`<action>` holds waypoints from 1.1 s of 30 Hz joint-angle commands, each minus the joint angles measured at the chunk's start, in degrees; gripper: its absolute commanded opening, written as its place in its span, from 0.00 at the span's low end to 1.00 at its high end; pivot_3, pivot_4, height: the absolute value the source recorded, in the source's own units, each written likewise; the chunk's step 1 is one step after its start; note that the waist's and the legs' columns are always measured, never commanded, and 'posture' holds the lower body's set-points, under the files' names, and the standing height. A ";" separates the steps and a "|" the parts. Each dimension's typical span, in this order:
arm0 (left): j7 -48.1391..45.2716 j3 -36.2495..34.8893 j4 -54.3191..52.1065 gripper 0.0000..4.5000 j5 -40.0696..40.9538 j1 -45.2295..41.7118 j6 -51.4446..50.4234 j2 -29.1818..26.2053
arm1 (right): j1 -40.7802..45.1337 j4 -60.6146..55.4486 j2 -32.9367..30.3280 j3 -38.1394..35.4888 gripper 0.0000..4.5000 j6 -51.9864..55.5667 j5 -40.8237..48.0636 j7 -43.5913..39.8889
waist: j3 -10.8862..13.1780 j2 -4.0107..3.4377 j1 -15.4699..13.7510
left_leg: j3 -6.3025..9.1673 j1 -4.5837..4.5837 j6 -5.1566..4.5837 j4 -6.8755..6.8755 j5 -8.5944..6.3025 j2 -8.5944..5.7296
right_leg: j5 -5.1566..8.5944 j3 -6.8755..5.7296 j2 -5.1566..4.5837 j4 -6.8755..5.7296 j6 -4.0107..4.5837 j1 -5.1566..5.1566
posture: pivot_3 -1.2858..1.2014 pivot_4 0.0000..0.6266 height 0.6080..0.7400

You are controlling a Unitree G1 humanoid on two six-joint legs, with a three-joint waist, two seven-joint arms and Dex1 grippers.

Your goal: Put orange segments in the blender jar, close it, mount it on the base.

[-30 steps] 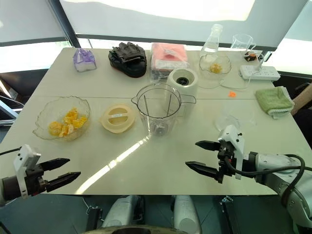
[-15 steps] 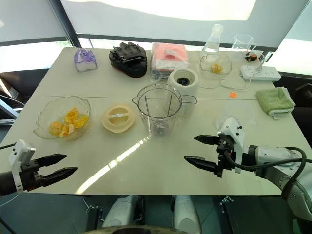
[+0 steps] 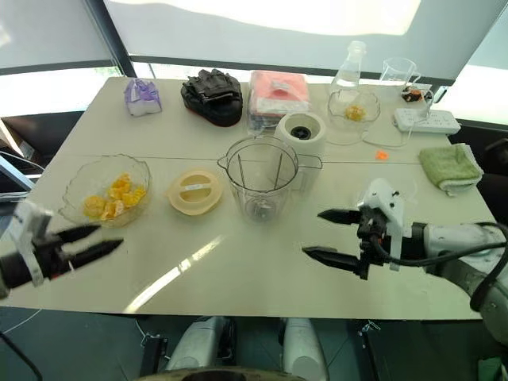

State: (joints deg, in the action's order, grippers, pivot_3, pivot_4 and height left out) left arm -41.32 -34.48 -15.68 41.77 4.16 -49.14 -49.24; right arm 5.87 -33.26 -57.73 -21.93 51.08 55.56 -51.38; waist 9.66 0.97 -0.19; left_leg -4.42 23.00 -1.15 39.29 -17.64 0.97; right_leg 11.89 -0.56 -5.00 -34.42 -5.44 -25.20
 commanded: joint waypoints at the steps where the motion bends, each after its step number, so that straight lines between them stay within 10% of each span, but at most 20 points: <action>1: 6.94 -0.56 1.85 1.00 -0.16 -7.14 -4.64 -1.79 | 5.28 0.81 -1.20 -3.46 0.98 1.69 6.99 0.53 | -0.02 0.03 -0.02 | -0.01 -0.07 0.00 -0.01 0.00 0.01 | 0.00 0.00 0.02 0.01 0.00 0.06 | 0.52 0.24 1.00; 12: 30.60 19.01 23.06 1.00 -18.20 -37.00 -9.98 6.08 | 18.75 0.72 -4.04 -1.93 0.98 6.33 22.19 8.23 | -0.02 0.15 -0.38 | -0.11 -0.51 -0.01 -0.11 -0.02 -0.02 | -0.03 0.00 -0.02 0.11 -0.05 0.55 | 0.52 0.24 1.00; 33: 25.44 27.75 81.03 1.00 -34.40 -59.40 21.38 15.73 | 16.79 -0.57 -5.56 -1.07 0.98 6.40 22.35 13.44 | -0.02 0.21 -0.64 | -0.08 -0.35 0.00 -0.11 -0.02 -0.04 | -0.17 -0.21 -0.48 0.05 -0.27 0.38 | 0.52 0.24 1.00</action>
State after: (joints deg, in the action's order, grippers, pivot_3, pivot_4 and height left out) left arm -15.67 -6.27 63.90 8.18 -54.05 -29.99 -33.82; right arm 22.47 -32.62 -62.32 -21.08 58.07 76.85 -38.23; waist 9.64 1.18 -0.83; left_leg -4.50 22.65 -1.15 39.18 -17.66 0.92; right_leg 11.71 -0.79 -5.52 -34.37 -5.71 -24.82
